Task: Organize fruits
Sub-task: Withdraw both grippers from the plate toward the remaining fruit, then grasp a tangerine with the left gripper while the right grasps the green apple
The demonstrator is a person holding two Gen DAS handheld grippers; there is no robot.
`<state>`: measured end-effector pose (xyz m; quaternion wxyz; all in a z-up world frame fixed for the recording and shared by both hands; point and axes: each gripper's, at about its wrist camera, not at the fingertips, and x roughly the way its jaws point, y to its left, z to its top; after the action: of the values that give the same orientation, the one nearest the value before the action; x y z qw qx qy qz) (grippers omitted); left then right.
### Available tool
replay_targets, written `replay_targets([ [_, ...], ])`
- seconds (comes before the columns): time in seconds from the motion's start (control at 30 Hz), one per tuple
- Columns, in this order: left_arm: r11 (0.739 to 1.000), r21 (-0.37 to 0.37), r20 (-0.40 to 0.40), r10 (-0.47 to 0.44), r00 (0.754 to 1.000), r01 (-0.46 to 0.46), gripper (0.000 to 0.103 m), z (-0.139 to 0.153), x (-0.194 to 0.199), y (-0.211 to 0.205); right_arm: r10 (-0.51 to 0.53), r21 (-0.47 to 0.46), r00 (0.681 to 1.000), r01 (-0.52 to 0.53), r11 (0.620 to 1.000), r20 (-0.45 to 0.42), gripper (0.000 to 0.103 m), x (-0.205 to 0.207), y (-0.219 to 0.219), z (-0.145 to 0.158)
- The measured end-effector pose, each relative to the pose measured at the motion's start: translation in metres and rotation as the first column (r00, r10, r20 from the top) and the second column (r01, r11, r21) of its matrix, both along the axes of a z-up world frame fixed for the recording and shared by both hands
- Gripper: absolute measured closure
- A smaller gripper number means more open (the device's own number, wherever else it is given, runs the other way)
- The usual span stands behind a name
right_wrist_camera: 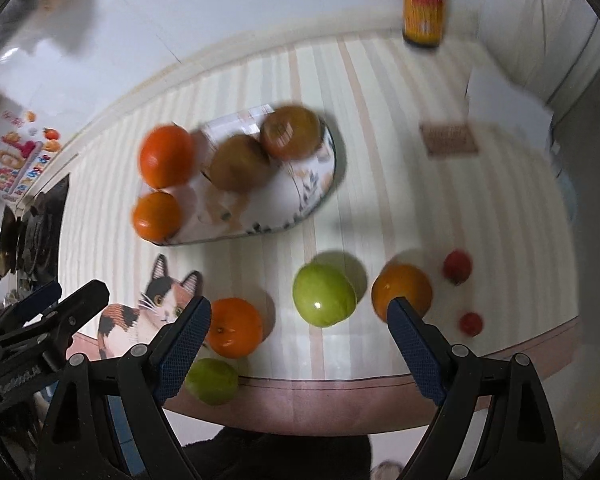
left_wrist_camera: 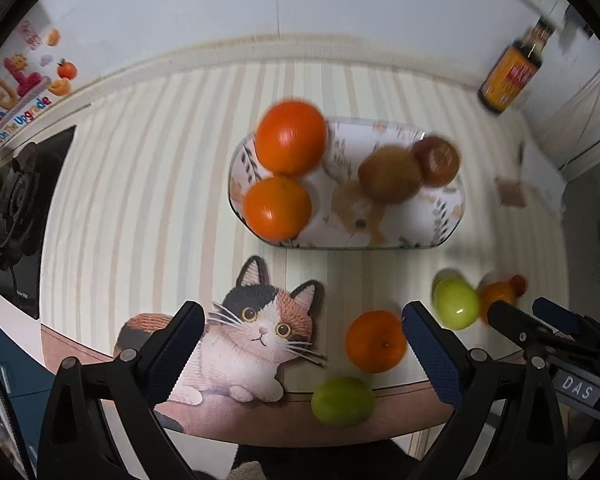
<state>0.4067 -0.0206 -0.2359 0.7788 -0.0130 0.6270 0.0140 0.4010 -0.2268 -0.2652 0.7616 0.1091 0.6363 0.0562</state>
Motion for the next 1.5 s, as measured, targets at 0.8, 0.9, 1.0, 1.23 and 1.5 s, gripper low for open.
replay_targets([
  [0.8,0.957,-0.048,-0.265,-0.288,0.920,0.285,0.002,-0.109,-0.005,-0.083,-0.037,0.079,0.988,0.049,0.996,-0.150,0.045,0.022,-0.010,-0.097],
  [0.9,0.948,-0.054,-0.252,-0.317,0.915,0.313,0.014,-0.113,-0.006,-0.093,-0.031,0.075,0.988,0.043,0.996,-0.151,0.045,0.022,-0.010,-0.096],
  [1.0,0.945,-0.063,-0.251,-0.326,0.911,0.321,0.042,-0.116,-0.006,-0.099,-0.029,0.075,0.987,0.041,0.996,-0.157,0.045,0.023,-0.008,-0.098],
  [1.23,0.952,-0.032,-0.215,-0.304,0.928,0.305,0.043,-0.108,-0.009,-0.089,-0.039,0.088,0.983,0.056,0.995,-0.180,0.045,0.025,-0.013,-0.098],
  [1.5,0.977,-0.037,-0.217,-0.212,0.953,0.209,0.043,-0.104,0.001,-0.045,-0.003,0.107,0.973,0.028,0.994,-0.230,0.040,0.029,-0.007,-0.105],
])
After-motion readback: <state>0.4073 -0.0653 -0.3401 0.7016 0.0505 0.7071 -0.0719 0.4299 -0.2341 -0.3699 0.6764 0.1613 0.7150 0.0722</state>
